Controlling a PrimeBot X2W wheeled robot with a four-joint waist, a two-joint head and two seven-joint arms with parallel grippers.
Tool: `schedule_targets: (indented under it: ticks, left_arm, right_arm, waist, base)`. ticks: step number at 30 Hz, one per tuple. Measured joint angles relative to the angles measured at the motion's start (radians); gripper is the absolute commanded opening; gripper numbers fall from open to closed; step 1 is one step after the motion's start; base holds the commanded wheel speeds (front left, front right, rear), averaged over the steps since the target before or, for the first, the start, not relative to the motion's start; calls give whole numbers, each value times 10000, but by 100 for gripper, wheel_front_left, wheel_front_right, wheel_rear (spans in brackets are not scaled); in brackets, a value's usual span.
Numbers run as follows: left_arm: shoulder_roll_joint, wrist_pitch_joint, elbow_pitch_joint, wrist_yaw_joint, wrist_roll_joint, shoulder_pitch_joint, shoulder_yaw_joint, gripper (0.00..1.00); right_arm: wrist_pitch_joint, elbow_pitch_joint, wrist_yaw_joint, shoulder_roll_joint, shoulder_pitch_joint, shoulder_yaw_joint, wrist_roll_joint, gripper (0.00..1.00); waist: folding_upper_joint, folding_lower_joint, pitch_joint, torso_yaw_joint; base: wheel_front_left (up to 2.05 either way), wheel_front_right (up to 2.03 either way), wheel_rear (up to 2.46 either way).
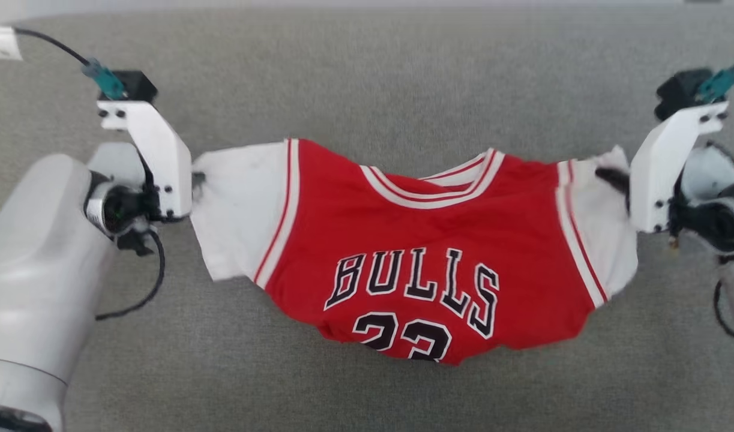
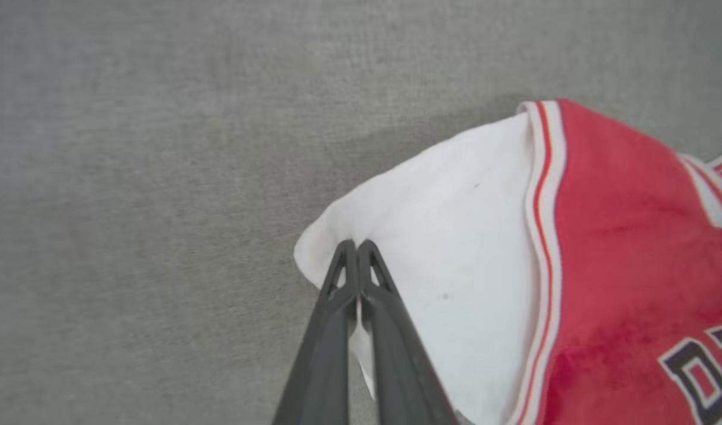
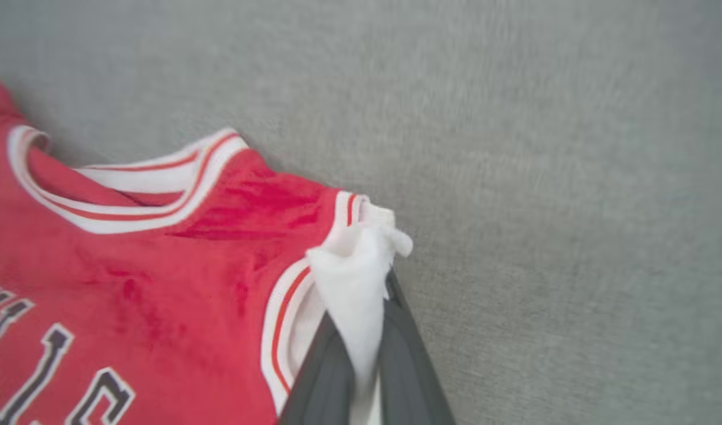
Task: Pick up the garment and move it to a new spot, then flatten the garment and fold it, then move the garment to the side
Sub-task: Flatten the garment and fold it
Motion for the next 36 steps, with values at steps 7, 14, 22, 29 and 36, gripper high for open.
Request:
schedule_targets:
  ticks: [7, 14, 22, 29, 36]
  left_arm:
    - [341, 222, -646, 2, -17, -403, 33, 0]
    - [757, 395, -1427, 311, -77, -1011, 288, 0]
    - [1055, 617, -2295, 685, -107, -1609, 543, 0]
    - [1292, 337, -2851, 711, -38, -1946, 675, 0]
    - [1206, -861, -2750, 585, 355, -2631, 790, 0]
  right_arm:
    - [255, -1216, 25, -215, -465, -128, 372, 0]
    - [171, -1977, 25, 15, -1195, -224, 420, 0]
    - [-100, -2261, 25, 90, -2228, -272, 773, 0]
    - [-646, -2059, 25, 86, -2928, -238, 522, 0]
    - [-2416, -752, 25, 422, -3979, -219, -500, 0]
  waist:
    - [0, 0, -1076, 77]
    - [0, 0, -2133, 106]
    - [1, 0, -3123, 171]
    - [1, 0, -3172, 192]
    - [1, -1, -2479, 139]
  base:
    - [0, 0, 0]
    - [0, 0, 0]
    - [0, 0, 0]
    - [0, 0, 0]
    - [0, 0, 0]
